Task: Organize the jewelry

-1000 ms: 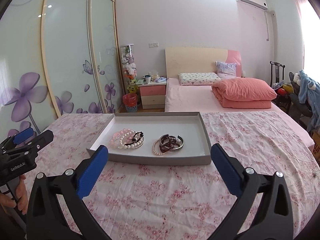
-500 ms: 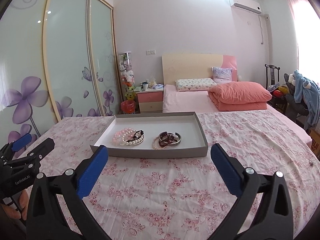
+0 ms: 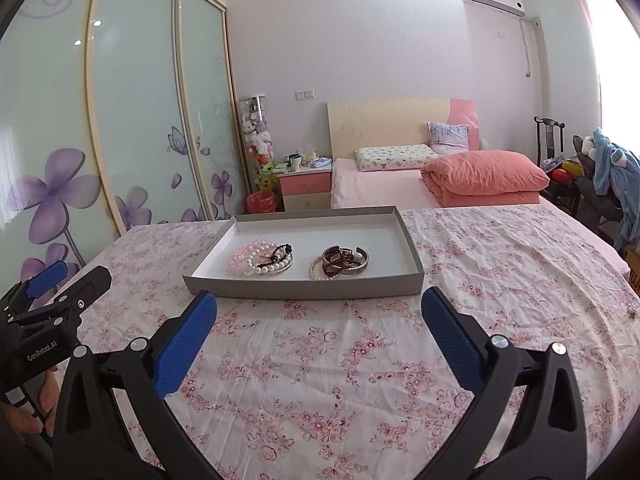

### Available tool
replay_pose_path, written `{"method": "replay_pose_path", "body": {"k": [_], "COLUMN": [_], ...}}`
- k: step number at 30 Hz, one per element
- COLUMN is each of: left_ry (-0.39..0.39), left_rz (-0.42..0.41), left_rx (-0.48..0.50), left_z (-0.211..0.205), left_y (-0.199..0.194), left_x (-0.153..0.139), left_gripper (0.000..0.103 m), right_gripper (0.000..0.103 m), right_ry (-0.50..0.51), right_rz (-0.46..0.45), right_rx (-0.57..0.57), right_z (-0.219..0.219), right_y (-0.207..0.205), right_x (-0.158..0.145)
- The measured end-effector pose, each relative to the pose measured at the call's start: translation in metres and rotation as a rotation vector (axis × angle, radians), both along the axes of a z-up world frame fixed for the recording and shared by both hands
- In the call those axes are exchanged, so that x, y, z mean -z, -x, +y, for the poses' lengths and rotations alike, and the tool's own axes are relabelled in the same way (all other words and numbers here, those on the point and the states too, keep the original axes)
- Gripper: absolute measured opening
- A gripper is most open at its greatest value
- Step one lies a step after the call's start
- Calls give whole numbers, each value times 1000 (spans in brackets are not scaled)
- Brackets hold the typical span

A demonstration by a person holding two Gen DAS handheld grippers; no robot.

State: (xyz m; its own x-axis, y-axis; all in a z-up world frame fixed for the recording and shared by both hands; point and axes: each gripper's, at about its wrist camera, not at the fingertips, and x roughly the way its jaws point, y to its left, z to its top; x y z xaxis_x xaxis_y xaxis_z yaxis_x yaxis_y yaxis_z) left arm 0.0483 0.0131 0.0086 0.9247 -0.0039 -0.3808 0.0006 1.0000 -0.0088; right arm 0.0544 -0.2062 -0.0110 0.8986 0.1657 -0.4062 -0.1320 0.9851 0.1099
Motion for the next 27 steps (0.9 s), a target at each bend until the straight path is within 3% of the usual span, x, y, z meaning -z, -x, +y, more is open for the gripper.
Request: {"method": "replay_pose_path", "body": {"k": [27], "left_ry": [8], "left_rz": [18], "left_rx": [8], "left_z": [-2], "left_y": [-4], "left_x": [4], "left_gripper": [99], "right_gripper": [101], "right_ry": [1], "right_rz": [-2], "right_rx": [0], "right_z": [1], "right_y": [-1], "right_x": [-2]}}
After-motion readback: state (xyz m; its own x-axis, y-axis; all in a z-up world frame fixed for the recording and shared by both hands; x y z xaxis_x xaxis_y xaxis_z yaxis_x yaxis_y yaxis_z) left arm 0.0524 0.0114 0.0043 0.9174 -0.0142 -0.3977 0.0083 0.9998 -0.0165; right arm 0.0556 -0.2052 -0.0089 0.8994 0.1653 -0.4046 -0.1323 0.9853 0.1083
